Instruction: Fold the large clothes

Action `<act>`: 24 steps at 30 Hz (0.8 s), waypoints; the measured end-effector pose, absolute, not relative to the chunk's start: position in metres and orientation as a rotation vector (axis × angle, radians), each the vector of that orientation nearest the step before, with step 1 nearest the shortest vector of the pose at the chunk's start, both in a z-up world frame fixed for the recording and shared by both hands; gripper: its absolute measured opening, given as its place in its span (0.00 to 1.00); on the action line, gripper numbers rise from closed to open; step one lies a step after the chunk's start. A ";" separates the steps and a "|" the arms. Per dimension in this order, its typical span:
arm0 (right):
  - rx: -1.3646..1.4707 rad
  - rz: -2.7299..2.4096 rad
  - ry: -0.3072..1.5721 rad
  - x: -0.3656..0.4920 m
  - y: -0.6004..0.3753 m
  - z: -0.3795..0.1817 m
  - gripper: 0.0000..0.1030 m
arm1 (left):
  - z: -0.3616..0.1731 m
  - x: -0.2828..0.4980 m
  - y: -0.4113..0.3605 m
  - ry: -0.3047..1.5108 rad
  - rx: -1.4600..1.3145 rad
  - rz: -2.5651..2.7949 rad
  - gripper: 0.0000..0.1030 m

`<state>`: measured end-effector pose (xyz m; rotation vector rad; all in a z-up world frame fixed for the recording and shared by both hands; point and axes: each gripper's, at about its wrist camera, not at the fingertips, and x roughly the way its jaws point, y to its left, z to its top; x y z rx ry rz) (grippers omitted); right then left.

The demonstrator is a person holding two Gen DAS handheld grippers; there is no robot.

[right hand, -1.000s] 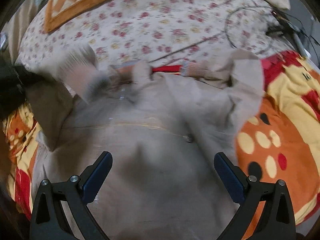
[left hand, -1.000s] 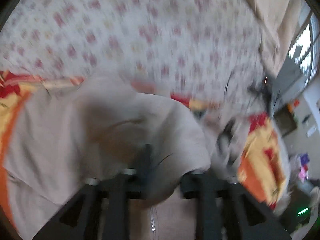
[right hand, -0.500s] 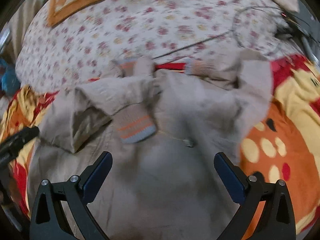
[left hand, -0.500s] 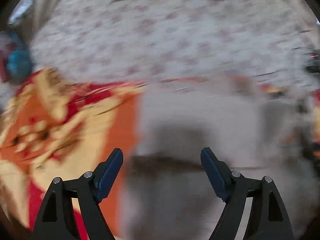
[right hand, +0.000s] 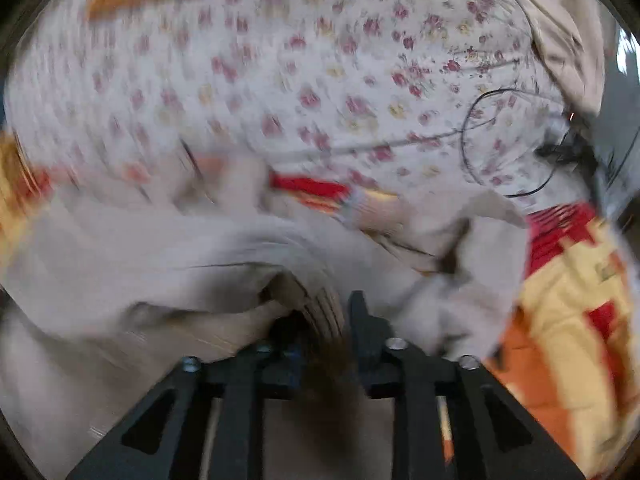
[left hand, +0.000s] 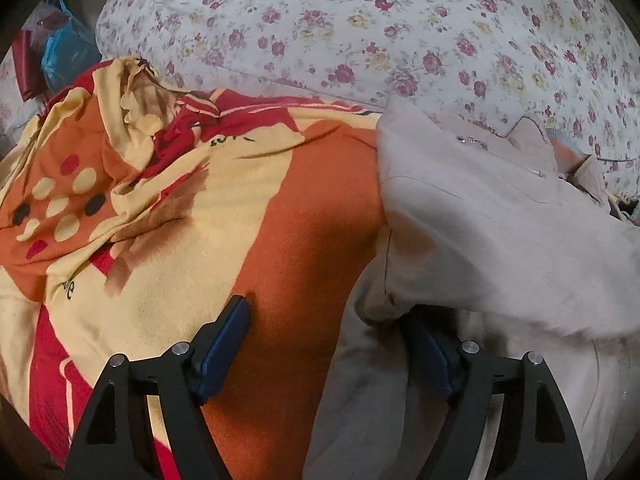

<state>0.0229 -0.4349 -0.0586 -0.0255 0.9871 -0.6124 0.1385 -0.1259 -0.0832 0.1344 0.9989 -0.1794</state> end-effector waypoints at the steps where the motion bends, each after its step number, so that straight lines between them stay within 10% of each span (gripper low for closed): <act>1: -0.013 -0.597 1.049 0.016 -0.443 -0.066 0.34 | -0.082 0.139 -0.124 1.003 0.130 -0.180 0.75; 8: 0.249 -0.575 0.901 -0.074 -0.481 -0.020 0.58 | -0.034 0.119 -0.107 0.914 0.098 -0.140 0.73; 24: 0.280 -0.429 0.975 0.023 -0.459 -0.066 0.44 | -0.069 0.132 -0.150 1.007 0.160 -0.161 0.77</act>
